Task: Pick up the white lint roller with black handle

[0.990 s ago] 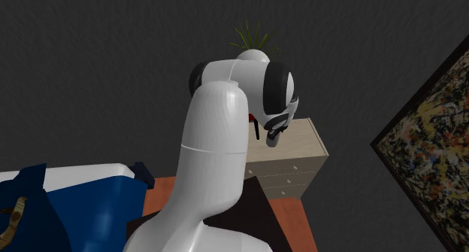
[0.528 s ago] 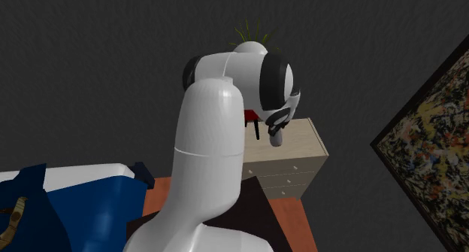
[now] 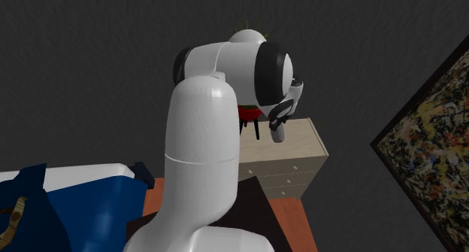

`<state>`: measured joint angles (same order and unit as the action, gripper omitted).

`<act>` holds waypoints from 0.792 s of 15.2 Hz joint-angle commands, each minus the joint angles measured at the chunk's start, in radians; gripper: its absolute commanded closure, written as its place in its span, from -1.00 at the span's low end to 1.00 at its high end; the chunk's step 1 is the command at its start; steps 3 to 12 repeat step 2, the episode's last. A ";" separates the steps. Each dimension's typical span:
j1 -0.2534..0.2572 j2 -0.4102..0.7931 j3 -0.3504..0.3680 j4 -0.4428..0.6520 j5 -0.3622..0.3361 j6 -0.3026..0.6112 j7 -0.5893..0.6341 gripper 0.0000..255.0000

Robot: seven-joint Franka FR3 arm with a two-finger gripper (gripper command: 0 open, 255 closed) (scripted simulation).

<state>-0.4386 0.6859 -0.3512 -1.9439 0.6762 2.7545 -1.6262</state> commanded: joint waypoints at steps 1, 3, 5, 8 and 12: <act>0.007 -0.011 -0.009 -0.002 -0.008 -0.009 0.008 1.00; 0.007 -0.010 -0.009 -0.002 -0.008 -0.009 0.008 1.00; 0.007 -0.010 -0.009 -0.002 -0.008 -0.009 0.008 1.00; 0.007 -0.010 -0.009 -0.002 -0.008 -0.009 0.008 1.00; 0.007 -0.010 -0.009 -0.002 -0.008 -0.009 0.008 1.00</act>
